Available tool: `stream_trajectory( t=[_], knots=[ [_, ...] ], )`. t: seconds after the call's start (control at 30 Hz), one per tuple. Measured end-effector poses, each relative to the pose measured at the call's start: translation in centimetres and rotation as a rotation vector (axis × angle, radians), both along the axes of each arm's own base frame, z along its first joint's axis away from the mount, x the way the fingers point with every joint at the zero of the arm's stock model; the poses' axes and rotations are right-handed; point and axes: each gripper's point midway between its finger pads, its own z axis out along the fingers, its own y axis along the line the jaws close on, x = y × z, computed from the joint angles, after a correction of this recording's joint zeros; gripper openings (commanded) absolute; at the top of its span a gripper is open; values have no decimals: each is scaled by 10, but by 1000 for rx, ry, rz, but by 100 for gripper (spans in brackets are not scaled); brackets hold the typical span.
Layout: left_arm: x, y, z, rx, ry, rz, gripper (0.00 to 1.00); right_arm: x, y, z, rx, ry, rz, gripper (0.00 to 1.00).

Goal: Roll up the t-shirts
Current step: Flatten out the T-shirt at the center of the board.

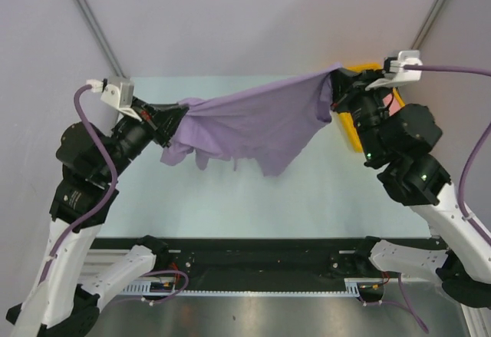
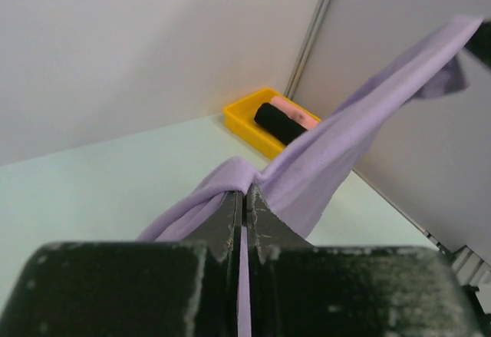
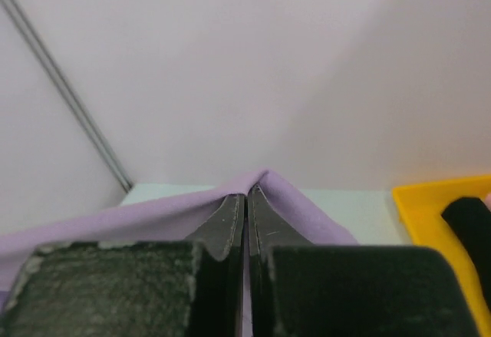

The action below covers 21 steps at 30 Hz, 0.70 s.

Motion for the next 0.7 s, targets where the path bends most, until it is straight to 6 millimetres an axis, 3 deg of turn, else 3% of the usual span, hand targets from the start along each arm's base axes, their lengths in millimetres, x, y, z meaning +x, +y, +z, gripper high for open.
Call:
stream_trajectory(
  t=[0.13, 0.17, 0.23, 0.3, 0.33, 0.37, 0.4, 0.43, 0.5, 0.53, 0.6, 0.63, 0.7],
  knots=[
    [-4, 3, -23, -15, 33, 15, 4, 1, 5, 34, 15, -56, 56, 0],
    [-1, 3, -30, -28, 40, 25, 10, 8, 10, 34, 3, -55, 68, 0],
    [13, 2, -50, -32, 75, 51, 13, 36, 14, 22, -27, -27, 67, 0],
    [34, -3, -82, -23, 141, 84, 19, 78, 18, -8, -60, 43, 60, 0],
    [47, -6, -104, -4, 195, 105, 30, 108, 19, -32, -76, 102, 56, 0],
    [63, -10, -127, 19, 255, 127, 49, 128, 20, -51, -85, 145, 58, 0],
    [76, -13, -145, 36, 304, 145, 53, 158, 21, -82, -99, 220, 53, 17],
    [89, -16, -164, 63, 355, 160, 64, 186, 22, -115, -111, 301, 54, 34],
    [108, -18, -201, 101, 459, 195, 71, 225, 21, -180, -121, 463, 47, 54],
    [111, -17, -212, 115, 491, 210, 74, 236, 18, -213, -132, 549, 42, 59],
    [111, -10, -225, 125, 529, 247, 75, 238, 8, -257, -141, 682, 17, 68],
    [108, -4, -225, 118, 530, 268, 74, 232, 4, -272, -144, 735, 9, 68],
    [99, 5, -222, 86, 519, 301, 71, 215, -3, -274, -124, 767, -10, 65]
  ],
)
